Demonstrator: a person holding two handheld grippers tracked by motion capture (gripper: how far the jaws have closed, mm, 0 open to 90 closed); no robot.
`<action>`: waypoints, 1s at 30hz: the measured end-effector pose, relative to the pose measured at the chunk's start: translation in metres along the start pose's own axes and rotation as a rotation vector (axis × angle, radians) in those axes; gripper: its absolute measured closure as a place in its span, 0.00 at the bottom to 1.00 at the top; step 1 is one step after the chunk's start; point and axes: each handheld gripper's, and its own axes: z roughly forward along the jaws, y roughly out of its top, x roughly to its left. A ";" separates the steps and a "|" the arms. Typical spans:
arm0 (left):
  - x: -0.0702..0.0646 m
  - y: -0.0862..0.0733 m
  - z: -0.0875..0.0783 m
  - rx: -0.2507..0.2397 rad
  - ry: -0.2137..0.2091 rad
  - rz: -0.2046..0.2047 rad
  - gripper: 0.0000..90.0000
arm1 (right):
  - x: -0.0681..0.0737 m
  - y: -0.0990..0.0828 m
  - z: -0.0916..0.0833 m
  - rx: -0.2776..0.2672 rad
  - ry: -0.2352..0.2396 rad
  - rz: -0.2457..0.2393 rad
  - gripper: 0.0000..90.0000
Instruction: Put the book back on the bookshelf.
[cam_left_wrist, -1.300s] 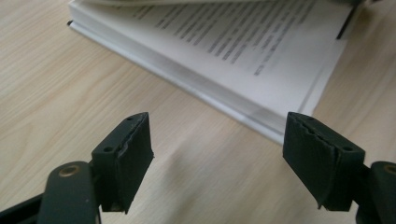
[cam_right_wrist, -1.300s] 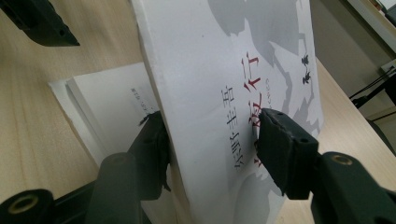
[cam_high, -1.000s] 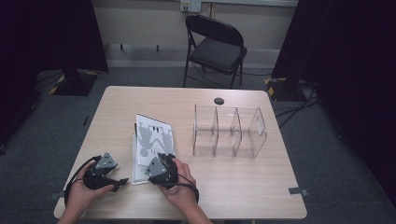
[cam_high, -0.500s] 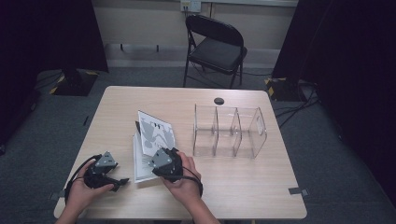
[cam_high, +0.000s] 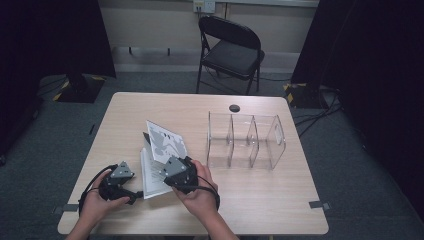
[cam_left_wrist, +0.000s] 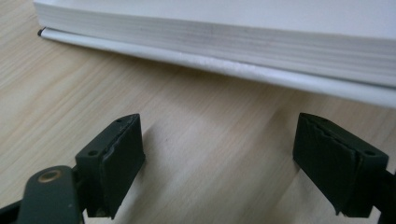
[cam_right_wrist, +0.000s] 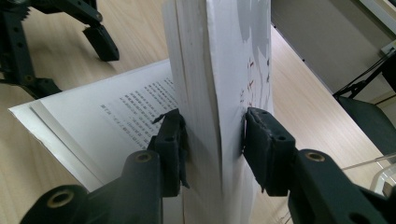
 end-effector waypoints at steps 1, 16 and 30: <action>-0.001 0.001 0.002 -0.008 0.003 0.002 0.18 | 0.001 0.000 0.000 0.002 0.002 -0.003 0.65; -0.012 0.012 0.007 -0.040 0.049 0.054 0.22 | 0.000 0.004 -0.004 0.004 0.021 -0.004 0.65; -0.011 0.021 -0.001 -0.053 0.105 0.105 0.18 | -0.006 0.010 -0.007 0.012 0.035 -0.002 0.65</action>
